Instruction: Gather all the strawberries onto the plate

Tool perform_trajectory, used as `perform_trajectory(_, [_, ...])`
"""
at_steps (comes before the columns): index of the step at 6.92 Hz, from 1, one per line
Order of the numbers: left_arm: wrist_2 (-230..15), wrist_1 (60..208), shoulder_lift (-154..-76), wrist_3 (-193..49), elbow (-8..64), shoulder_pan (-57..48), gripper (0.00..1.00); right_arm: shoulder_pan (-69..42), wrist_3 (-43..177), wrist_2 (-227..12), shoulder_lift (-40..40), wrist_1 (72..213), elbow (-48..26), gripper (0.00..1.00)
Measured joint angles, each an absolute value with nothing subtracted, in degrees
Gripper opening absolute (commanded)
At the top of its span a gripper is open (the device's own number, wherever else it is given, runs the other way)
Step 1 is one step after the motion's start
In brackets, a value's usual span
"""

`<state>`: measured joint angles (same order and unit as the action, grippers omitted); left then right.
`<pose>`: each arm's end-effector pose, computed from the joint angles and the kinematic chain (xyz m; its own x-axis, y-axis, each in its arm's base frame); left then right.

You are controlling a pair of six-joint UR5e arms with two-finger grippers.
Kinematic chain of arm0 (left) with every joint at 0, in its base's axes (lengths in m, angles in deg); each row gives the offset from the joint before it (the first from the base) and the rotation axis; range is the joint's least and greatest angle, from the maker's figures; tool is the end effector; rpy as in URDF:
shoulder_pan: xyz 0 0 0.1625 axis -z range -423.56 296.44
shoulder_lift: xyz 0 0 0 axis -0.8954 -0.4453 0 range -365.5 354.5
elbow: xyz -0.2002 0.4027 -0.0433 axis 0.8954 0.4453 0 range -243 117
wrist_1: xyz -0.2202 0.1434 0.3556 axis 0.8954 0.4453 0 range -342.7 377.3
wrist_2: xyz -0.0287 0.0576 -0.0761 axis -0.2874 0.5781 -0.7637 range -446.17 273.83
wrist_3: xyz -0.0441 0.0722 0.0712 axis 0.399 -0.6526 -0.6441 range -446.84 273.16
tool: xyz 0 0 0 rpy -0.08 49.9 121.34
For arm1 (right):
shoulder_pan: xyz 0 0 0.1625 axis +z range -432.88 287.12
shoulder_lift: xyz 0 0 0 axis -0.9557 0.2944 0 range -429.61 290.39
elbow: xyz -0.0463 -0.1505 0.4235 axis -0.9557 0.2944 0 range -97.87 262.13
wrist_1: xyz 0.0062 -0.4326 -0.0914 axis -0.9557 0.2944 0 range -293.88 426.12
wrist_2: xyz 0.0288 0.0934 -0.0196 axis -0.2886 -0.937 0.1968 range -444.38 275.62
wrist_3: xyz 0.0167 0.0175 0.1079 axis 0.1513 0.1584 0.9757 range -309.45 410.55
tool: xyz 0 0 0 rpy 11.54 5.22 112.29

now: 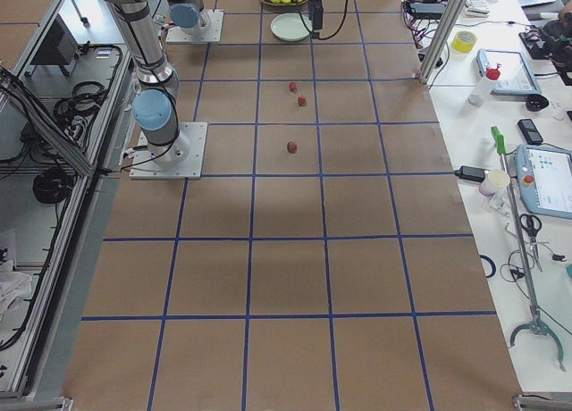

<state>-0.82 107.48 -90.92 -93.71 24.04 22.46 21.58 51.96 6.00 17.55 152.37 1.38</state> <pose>-0.1075 -0.5035 0.5715 -0.9961 0.0599 0.0644 0.0506 0.9893 -0.1366 0.1747 -0.5341 0.5550 -0.9986 -0.0530 0.0054 -0.0532 0.9975 -0.0464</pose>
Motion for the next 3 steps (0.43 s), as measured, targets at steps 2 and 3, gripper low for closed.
perform_trajectory(2, [-0.8,107.5,-91.0,-94.5,24.7,22.5,1.0,21.6,52.0,5.9,17.6,152.3,1.2,1.0])
perform_trajectory(3, [-0.8,107.5,-91.0,-95.3,25.0,22.4,1.0,21.6,52.0,5.9,17.6,152.3,1.2,1.0])
